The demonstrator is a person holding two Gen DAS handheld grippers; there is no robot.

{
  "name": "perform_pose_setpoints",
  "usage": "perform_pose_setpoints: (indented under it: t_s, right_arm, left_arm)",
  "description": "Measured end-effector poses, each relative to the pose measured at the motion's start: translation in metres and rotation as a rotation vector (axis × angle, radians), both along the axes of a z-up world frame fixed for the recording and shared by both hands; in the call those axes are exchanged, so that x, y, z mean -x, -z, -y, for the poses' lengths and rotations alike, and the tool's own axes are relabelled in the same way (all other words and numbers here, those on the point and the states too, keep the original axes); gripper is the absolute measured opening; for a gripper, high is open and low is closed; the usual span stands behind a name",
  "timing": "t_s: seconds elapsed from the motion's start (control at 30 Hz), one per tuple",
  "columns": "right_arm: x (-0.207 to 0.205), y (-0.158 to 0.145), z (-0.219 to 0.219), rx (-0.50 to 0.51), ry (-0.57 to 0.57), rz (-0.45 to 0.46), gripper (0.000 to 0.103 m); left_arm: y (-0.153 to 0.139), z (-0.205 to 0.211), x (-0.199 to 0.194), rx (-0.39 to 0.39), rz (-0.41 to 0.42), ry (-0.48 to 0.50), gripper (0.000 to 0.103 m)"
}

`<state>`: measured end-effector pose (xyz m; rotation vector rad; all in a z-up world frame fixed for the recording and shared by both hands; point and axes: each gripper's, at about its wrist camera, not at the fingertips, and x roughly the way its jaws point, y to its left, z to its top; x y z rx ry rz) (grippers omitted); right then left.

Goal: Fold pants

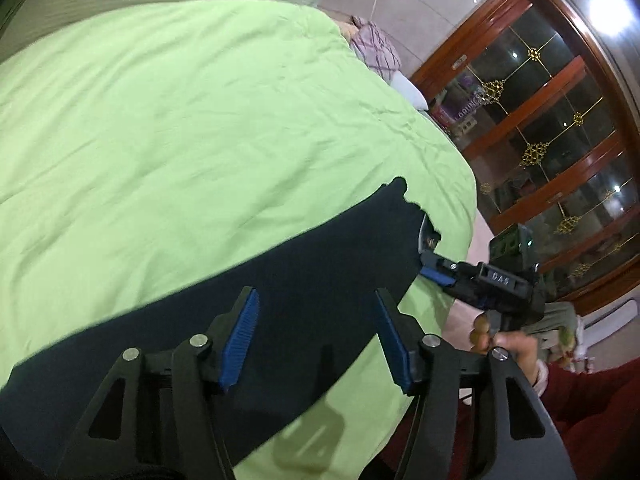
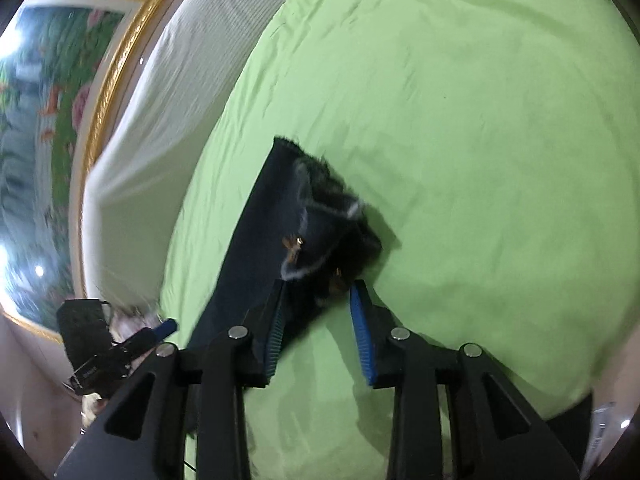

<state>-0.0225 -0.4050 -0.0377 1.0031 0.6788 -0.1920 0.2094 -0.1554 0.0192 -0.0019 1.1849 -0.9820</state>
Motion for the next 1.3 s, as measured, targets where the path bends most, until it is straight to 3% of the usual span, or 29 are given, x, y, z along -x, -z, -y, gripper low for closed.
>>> perform_pose_setpoints:
  t_s: [0.07,0.3,0.57,0.67,0.77,0.83,0.9,0.97,1.1,1.17,1.3]
  right_arm:
    - [-0.004,-0.001,0.006,0.013,-0.012,0.009,0.012]
    - [0.006,-0.009,0.048,0.019,0.035,0.085,0.010]
    - [0.008,-0.004,0.043,0.024,-0.017,0.093,0.015]
    - [0.012,-0.006,0.035,0.065,-0.042,0.075,0.016]
    - [0.015,-0.009,0.028,0.084,-0.063,0.070,0.019]
    - [0.015,-0.010,0.024,0.094,-0.074,0.062,0.021]
    - [0.013,-0.009,0.021,0.089,-0.073,0.066,0.022]
    - [0.012,-0.007,0.019,0.089,-0.069,0.076,0.022]
    - [0.009,-0.010,0.014,0.116,-0.095,0.098,0.021]
    - [0.011,-0.012,0.015,0.095,-0.106,0.125,0.016]
    - [0.015,-0.026,0.011,0.087,-0.146,0.198,0.015]
  left_arm:
    - [0.003,0.018,-0.009,-0.009,-0.015,0.025,0.059]
    - [0.017,0.082,-0.023,-0.041,-0.065,0.116,0.062]
    - [0.047,0.154,-0.039,-0.103,-0.153,0.250,0.062]
    - [0.061,0.177,-0.041,-0.148,-0.167,0.287,0.061]
    - [0.066,0.190,-0.039,-0.141,-0.154,0.322,0.060]
    - [0.066,0.190,-0.040,-0.126,-0.157,0.320,0.053]
    - [0.071,0.187,-0.049,-0.090,-0.195,0.296,0.035]
    - [0.078,0.181,-0.057,-0.038,-0.252,0.265,0.026]
    - [0.076,0.175,-0.055,0.003,-0.254,0.251,0.016]
    - [0.072,0.175,-0.051,0.014,-0.248,0.253,0.013]
    - [0.055,0.166,-0.046,0.085,-0.237,0.228,0.011]
